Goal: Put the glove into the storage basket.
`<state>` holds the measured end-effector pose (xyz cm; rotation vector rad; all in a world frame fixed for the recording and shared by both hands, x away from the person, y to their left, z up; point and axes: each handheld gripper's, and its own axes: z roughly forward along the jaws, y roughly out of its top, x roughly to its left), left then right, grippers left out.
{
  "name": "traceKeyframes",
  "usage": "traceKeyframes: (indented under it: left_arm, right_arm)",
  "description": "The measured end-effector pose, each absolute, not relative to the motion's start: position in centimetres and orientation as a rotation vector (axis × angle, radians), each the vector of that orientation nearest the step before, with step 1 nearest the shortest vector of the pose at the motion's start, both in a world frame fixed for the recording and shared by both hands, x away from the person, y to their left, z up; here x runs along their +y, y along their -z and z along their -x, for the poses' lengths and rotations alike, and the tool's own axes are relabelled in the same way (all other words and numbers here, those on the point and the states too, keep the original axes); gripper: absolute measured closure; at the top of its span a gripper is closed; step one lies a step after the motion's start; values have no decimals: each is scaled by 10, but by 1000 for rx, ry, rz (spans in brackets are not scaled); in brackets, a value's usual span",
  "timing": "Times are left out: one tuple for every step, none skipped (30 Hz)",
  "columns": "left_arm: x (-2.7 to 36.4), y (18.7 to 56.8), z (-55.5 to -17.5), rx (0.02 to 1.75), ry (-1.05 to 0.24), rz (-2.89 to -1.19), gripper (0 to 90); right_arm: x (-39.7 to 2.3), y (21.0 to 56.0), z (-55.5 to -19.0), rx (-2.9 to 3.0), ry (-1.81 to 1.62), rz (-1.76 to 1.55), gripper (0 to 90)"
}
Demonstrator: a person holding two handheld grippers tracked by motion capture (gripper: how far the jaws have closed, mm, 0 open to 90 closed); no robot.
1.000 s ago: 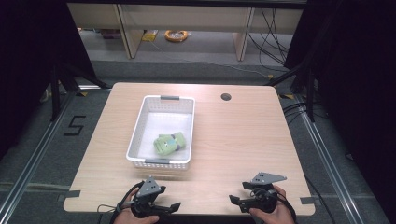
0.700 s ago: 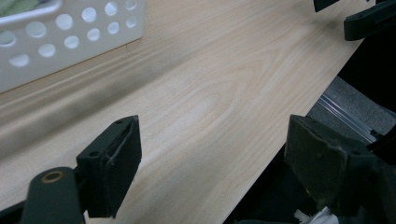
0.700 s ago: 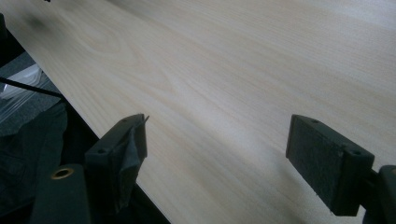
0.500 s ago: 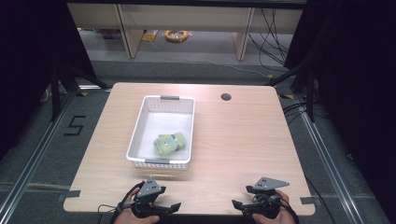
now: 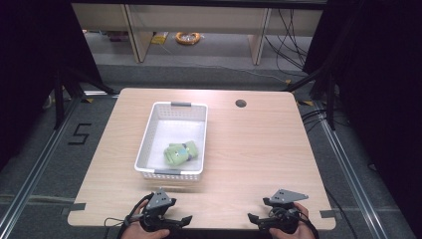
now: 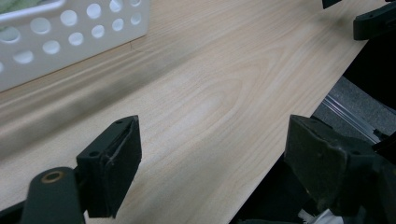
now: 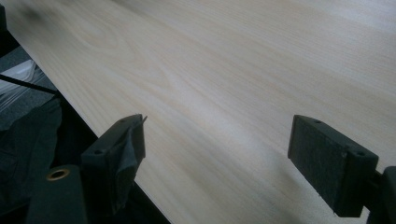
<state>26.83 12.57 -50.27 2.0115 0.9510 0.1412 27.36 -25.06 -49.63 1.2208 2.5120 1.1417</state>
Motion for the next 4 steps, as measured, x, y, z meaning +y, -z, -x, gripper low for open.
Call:
traceKeyframes:
  left_arm:
    - [126,503,-268,951,-141,-2011,184]
    - [126,503,-269,948,-142,-2018,184]
    - [126,503,-269,948,-142,-2018,184]
    - [126,503,-269,950,-143,-2019,184]
  right_arm:
    - [-251,496,-274,2512,-1142,-1221,199]
    - [-251,496,-273,2486,-1125,-1228,197]
    - [-251,496,-273,2486,-1125,-1228,197]
    - [-251,496,-273,2472,-1118,-1234,197]
